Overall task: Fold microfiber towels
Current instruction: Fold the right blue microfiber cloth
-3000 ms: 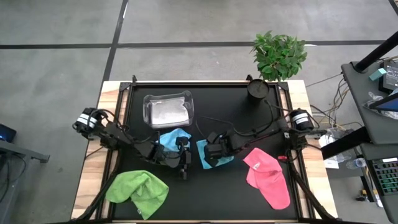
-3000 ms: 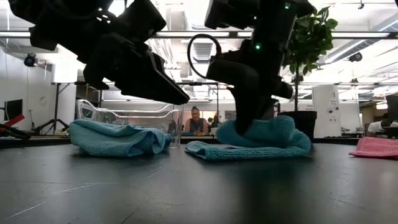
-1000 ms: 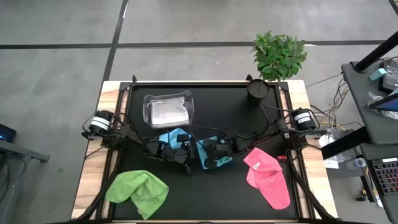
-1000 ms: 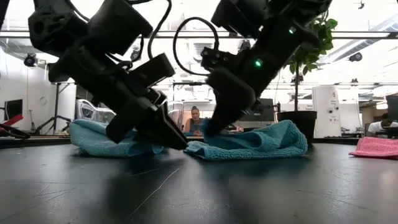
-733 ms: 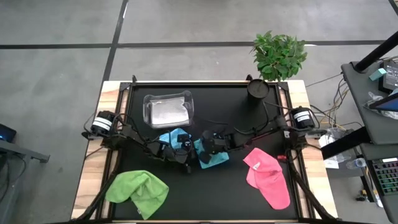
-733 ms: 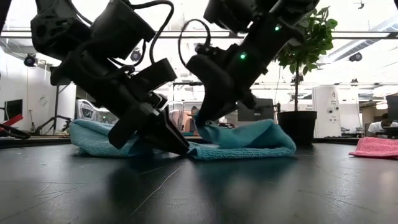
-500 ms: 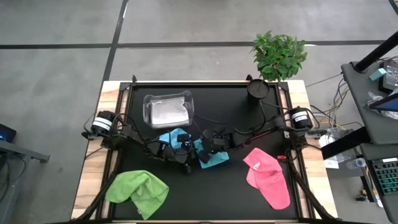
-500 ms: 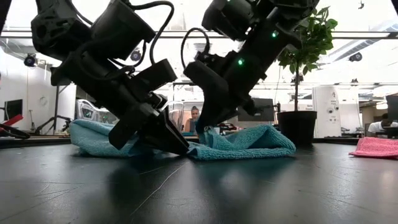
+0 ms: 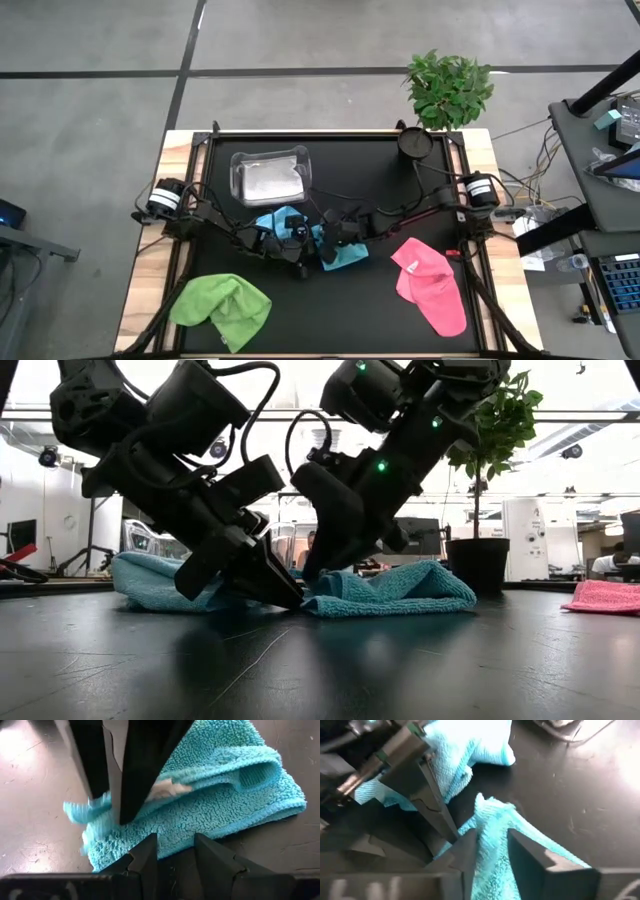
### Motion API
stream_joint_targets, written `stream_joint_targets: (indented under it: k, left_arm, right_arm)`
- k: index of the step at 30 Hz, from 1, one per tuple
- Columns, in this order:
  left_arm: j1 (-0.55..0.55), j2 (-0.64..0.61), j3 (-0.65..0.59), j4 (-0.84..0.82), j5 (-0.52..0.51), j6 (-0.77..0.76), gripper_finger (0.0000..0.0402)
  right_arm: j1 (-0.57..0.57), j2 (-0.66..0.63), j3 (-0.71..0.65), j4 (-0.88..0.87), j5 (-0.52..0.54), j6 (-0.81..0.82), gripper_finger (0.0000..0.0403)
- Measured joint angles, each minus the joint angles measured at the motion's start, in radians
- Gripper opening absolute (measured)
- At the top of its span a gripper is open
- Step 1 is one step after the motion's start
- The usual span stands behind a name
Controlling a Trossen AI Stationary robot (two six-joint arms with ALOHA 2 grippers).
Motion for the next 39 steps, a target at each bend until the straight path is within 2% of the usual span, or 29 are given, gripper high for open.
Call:
stream_joint_targets:
  k: [7,14,17,21,23,33,39]
  left_arm:
    - [0.000,-0.001,0.000,0.000,0.000,0.000,0.0116]
    - [0.000,-0.001,-0.001,-0.002,0.000,0.000,0.0116]
    - [0.000,-0.001,-0.001,-0.002,0.000,0.000,0.0116]
    - [0.000,-0.001,-0.002,-0.002,0.000,-0.013,0.0116]
    - [0.000,-0.001,-0.002,-0.002,0.000,-0.021,0.0116]
    - [0.000,-0.001,-0.002,-0.002,0.000,-0.022,0.0116]
    - [0.000,-0.001,-0.002,-0.002,0.000,-0.022,0.0116]
  right_arm:
    - [0.002,-0.087,0.000,-0.087,-0.002,-0.018,0.0164]
    - [0.106,-0.138,-0.002,-0.179,-0.003,-0.036,0.0181]
    - [0.169,-0.117,-0.003,-0.169,0.017,-0.044,0.0180]
    - [0.218,-0.074,-0.006,-0.174,0.150,-0.022,0.0173]
    - [0.221,-0.055,-0.006,-0.163,0.183,-0.018,0.0170]
    - [0.214,0.024,-0.002,-0.069,0.186,-0.029,0.0157]
    - [0.200,0.024,-0.002,-0.066,0.190,-0.029,0.0115]
